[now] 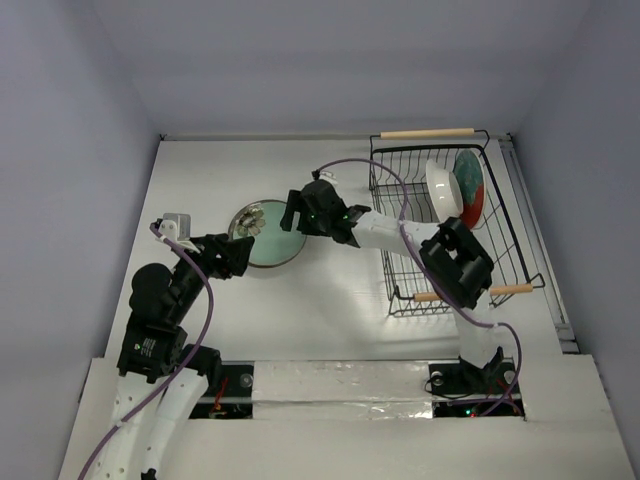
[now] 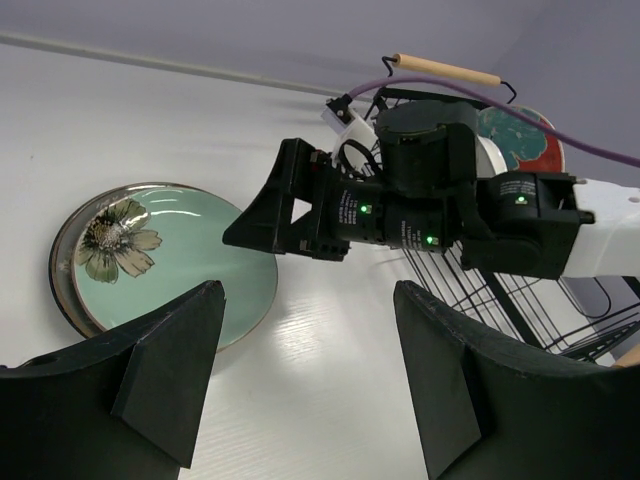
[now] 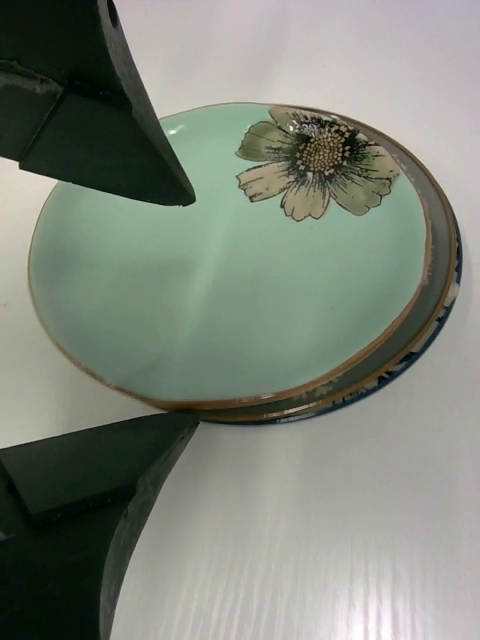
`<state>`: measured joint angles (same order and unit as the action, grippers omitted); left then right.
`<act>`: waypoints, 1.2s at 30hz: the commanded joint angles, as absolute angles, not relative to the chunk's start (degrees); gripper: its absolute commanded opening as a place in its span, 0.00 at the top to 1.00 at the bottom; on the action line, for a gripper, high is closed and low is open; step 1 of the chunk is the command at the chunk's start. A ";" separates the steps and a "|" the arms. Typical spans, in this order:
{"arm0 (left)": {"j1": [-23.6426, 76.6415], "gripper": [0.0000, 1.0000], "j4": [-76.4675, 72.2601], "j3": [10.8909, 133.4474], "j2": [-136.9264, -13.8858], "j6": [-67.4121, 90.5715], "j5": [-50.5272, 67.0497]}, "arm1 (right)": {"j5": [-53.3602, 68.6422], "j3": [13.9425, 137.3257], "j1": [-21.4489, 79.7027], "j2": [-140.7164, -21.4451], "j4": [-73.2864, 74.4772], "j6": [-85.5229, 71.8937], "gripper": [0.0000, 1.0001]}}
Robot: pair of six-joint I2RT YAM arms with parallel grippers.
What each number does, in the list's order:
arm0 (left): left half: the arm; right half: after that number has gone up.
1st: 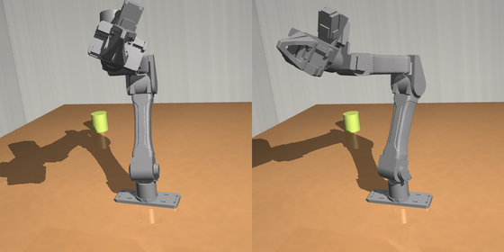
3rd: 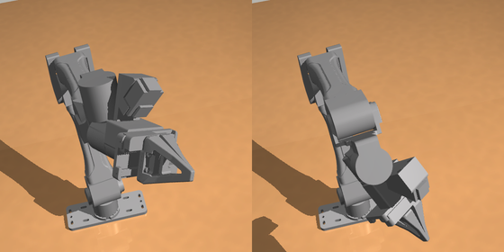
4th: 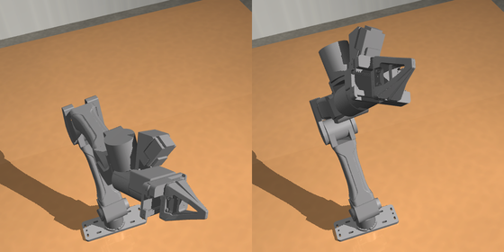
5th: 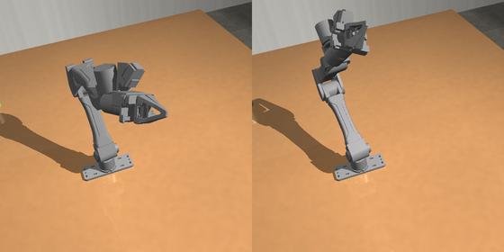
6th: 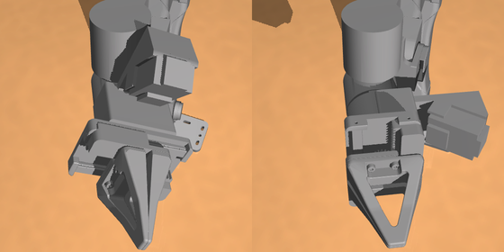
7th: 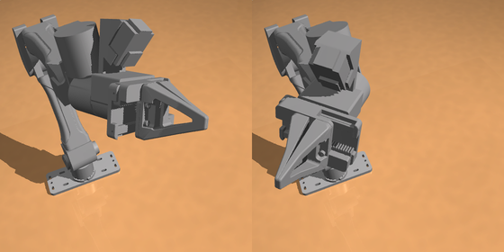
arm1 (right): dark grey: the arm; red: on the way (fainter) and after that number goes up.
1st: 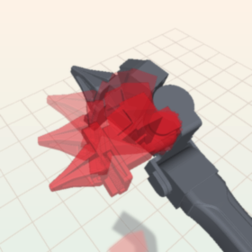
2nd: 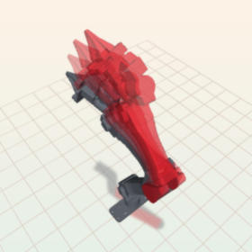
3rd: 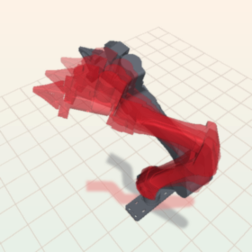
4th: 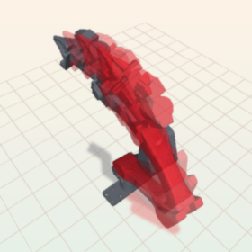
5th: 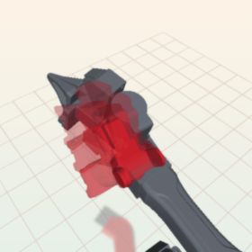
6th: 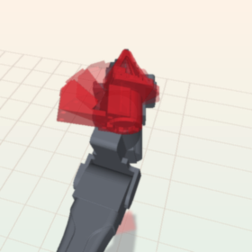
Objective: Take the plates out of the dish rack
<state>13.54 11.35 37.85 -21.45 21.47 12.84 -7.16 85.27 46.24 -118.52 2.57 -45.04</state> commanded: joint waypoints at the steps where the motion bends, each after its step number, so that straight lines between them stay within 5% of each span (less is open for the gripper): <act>1: 13.97 0.34 8.44 37.26 -21.18 20.92 12.83 | -16.33 89.56 47.72 -113.47 10.10 -37.81 0.10; 6: 13.97 0.34 8.44 37.18 -21.01 20.83 12.92 | -22.75 87.73 47.72 -108.13 13.36 -34.37 0.14; 9: 13.97 0.34 8.53 37.18 -21.01 20.83 13.01 | -28.09 85.09 47.72 -100.32 14.75 -30.16 0.55; 10: 13.97 0.34 8.44 37.26 -20.92 20.83 13.09 | -30.65 84.64 47.72 -98.20 15.81 -27.62 0.84; 12: 13.97 0.37 8.53 37.18 -20.74 20.83 13.27 | -39.23 83.94 47.72 -94.15 19.14 -25.06 1.00; 17: 13.97 0.84 8.35 37.09 -20.39 20.74 13.45 | -44.38 79.46 40.18 -82.54 24.42 -18.38 1.00; 20: 13.97 0.93 8.70 37.18 -20.04 20.92 12.48 | -46.22 77.53 34.38 -80.34 28.56 -16.35 0.90; 25: 13.97 0.89 8.70 37.09 -19.60 21.09 12.39 | -48.61 78.04 29.45 -83.84 34.71 -13.46 0.33; 36: 14.50 0.70 8.61 37.09 -18.90 20.92 12.57 | -49.99 86.04 26.99 -96.05 39.98 -9.93 0.32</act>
<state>13.67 11.38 37.82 -19.66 21.10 12.62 -46.30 80.77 28.51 -95.11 37.65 -11.70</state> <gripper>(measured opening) 0.292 0.690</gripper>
